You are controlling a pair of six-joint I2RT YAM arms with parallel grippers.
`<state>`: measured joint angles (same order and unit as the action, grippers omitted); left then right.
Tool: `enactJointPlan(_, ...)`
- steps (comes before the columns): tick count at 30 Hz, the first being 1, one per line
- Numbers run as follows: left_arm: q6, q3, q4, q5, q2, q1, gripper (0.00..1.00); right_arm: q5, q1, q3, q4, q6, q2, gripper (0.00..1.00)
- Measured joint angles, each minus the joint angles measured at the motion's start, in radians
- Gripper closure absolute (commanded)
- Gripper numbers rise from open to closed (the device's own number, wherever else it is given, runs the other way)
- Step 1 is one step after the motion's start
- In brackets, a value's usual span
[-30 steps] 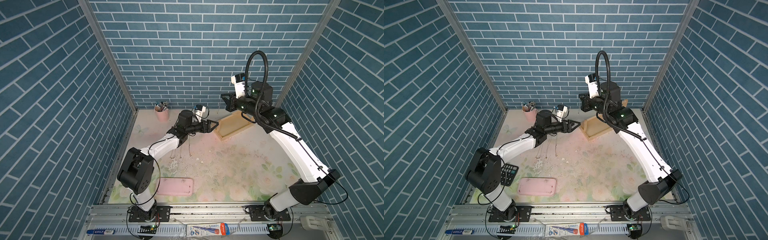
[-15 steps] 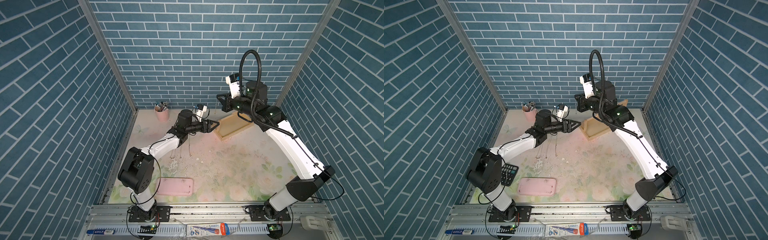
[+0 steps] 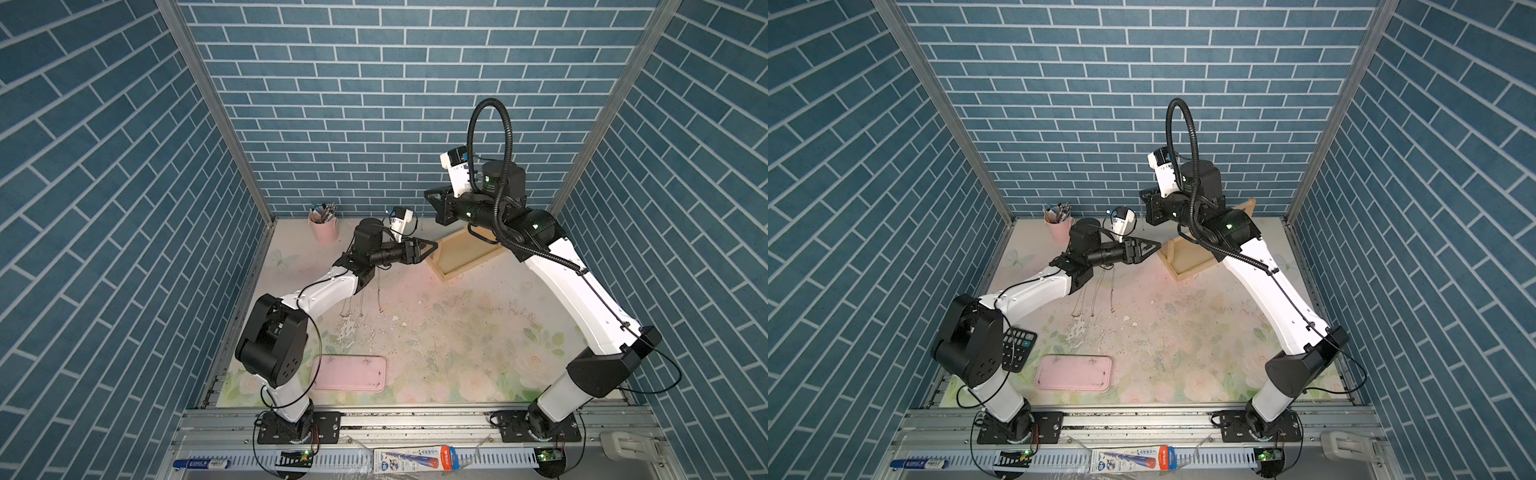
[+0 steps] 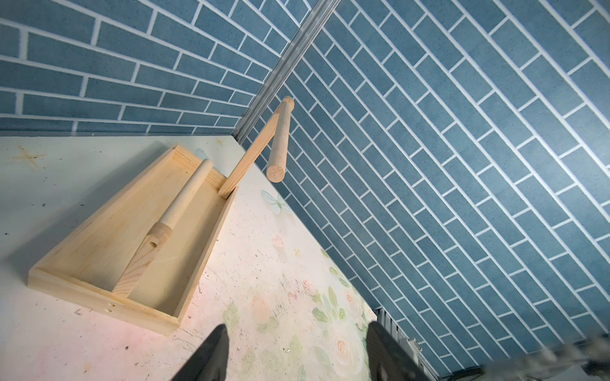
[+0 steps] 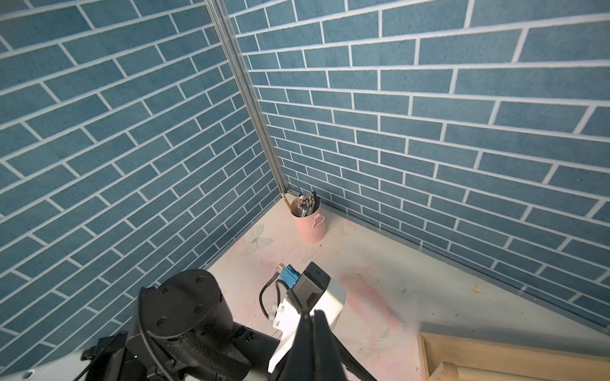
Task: Take the necklace off the jewelry display stand
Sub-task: Take off the necklace from the stand.
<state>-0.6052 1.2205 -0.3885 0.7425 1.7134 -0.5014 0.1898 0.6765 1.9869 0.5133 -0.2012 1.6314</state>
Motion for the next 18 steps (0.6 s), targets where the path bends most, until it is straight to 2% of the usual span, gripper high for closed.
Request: enactJointPlan(18,-0.008,0.0,-0.007,0.0,0.0,0.0,0.39,-0.037,0.007,0.0,0.011,0.019,0.007,1.0)
